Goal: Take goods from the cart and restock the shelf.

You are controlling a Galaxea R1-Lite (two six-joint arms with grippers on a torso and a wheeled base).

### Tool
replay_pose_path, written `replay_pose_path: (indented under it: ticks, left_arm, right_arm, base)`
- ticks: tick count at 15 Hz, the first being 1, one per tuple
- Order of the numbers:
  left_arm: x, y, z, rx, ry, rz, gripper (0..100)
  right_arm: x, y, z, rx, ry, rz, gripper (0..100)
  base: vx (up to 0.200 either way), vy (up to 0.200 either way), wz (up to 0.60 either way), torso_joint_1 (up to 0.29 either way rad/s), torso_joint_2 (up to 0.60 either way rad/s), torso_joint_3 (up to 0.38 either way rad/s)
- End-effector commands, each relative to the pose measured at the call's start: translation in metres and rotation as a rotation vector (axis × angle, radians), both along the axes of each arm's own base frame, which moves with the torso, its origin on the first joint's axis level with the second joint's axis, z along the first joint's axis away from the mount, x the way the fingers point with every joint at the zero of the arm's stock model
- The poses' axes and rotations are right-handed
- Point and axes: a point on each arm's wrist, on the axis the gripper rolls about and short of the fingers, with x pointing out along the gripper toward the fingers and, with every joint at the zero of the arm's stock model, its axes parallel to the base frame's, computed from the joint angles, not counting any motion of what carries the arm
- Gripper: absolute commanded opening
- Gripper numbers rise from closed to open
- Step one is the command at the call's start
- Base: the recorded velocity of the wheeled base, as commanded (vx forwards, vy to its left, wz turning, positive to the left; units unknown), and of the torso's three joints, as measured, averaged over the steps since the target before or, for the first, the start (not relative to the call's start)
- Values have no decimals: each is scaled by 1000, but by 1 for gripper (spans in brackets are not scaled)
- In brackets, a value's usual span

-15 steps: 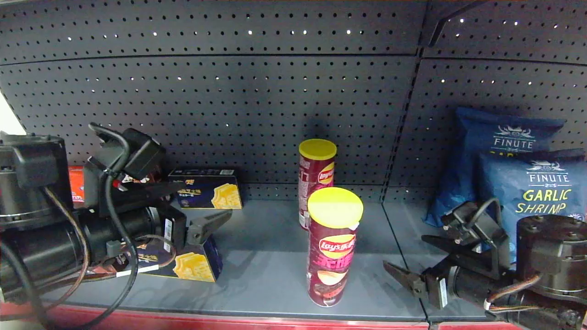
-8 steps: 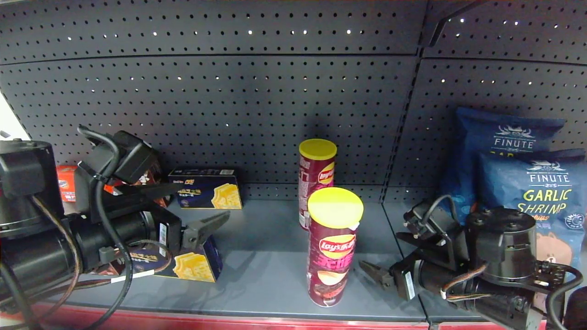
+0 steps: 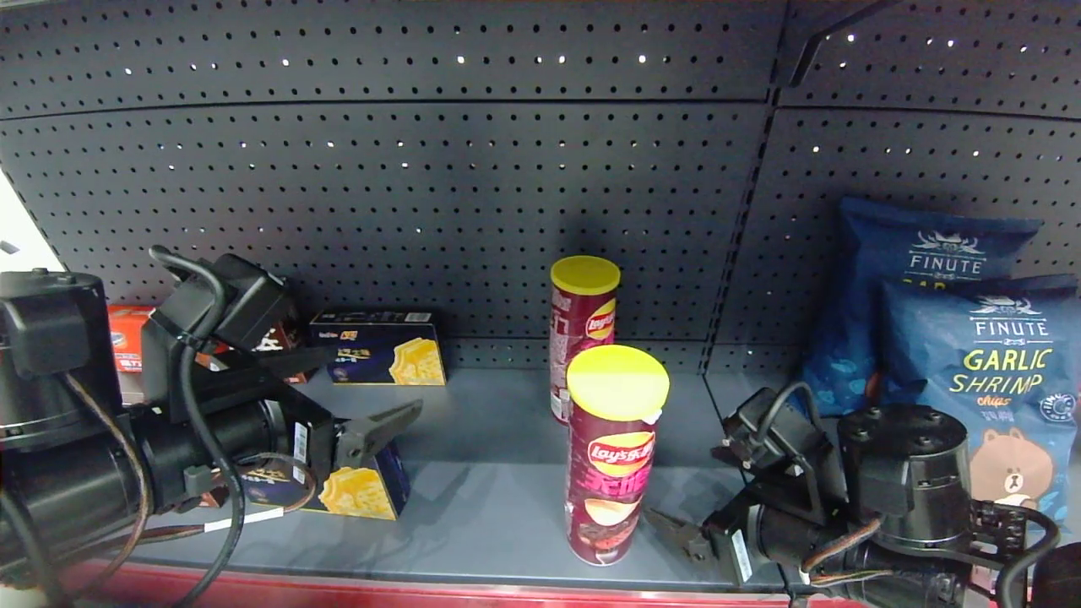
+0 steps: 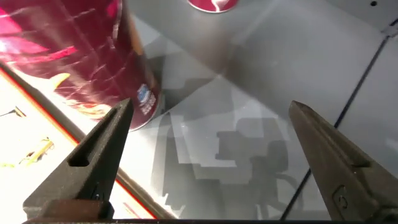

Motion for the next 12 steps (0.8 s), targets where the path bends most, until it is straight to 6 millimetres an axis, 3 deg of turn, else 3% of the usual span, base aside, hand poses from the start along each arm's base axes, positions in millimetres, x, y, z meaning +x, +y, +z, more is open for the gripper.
replay_pose_path:
  ticks: [1,12]
  left_arm:
    - [0,0,-2,2,6,1,100]
    - [1,0,-3,4,10,1,100]
  right_arm:
    - [1,3,-2,-4,4,8,100]
    - [2,11,-6,-12,13,27,100]
  base:
    - [0,0,0,0,0,0]
    - [0,0,0,0,0,0]
